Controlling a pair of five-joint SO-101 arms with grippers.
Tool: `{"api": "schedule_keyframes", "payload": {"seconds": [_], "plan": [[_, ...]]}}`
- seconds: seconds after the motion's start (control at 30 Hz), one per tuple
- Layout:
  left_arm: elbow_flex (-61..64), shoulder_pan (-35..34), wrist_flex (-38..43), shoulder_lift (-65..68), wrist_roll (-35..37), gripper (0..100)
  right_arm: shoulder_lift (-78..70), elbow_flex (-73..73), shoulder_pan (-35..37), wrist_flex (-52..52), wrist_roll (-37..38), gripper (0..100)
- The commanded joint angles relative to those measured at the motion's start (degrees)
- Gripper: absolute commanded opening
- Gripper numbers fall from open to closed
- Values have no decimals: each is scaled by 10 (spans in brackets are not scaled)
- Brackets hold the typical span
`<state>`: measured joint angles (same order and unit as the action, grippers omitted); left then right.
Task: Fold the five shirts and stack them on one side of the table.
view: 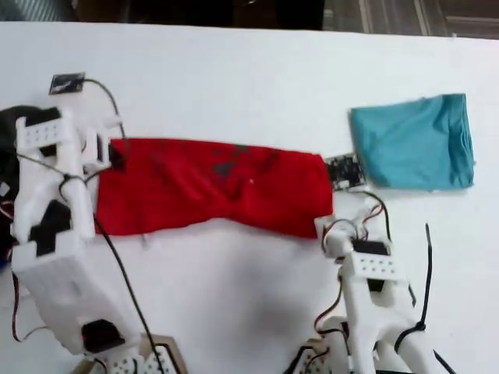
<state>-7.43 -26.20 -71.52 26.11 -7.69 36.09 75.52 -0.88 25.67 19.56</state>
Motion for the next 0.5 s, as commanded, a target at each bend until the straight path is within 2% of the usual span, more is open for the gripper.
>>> {"api": "schedule_keyframes", "payload": {"seconds": [0.0,0.2,0.47], "plan": [[-63,2,-37,32,2,286,-3,-18,-4,-9,-5,22],[-100,10,-48,97,-32,286,-3,-18,-4,-9,-5,22],[-151,-19,-48,150,-52,286,-3,-18,-4,-9,-5,22]]}}
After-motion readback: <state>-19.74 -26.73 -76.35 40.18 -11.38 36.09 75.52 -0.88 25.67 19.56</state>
